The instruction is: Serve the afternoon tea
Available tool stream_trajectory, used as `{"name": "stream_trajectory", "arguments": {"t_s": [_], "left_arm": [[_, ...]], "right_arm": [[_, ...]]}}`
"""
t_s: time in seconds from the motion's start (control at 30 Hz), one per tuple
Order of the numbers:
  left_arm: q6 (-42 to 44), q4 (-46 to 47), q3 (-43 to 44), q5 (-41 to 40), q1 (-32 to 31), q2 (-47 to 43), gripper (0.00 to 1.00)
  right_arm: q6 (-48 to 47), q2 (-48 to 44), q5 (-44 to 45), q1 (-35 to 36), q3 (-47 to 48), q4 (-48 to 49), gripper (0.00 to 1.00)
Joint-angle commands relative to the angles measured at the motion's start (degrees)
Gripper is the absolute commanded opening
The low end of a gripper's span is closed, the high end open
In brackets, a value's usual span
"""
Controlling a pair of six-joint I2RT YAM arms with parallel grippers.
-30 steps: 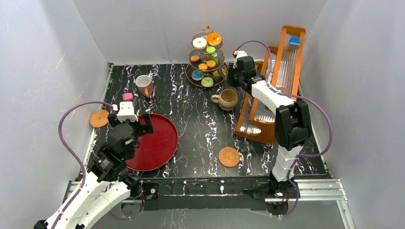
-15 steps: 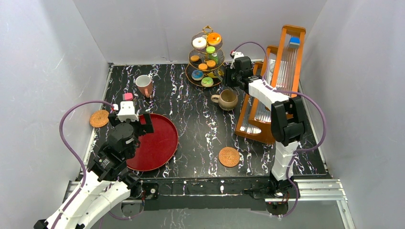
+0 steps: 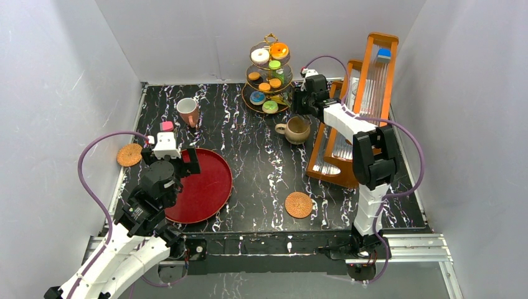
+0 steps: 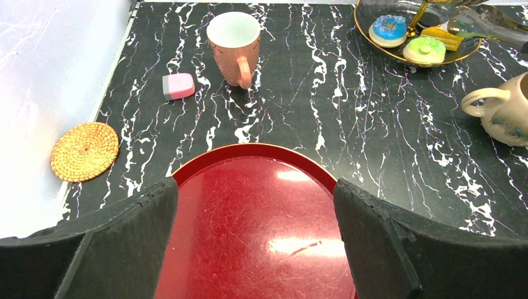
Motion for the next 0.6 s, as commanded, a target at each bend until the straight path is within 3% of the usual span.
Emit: {"name": "stream_trajectory", "arguments": {"t_s": [0.0, 0.57], "left_arm": [[-0.01, 1.35, 0.06, -1.19, -0.24, 0.08, 0.92], [0.21, 1.35, -0.37, -1.09, -0.25, -0.77, 0.92]], "right_arm": [[-0.98, -6.17, 1.09, -0.27, 1.62, 0.41, 0.52], [-0.66, -17.77, -0.37, -0.3, -5.42, -8.97, 0.49]]}}
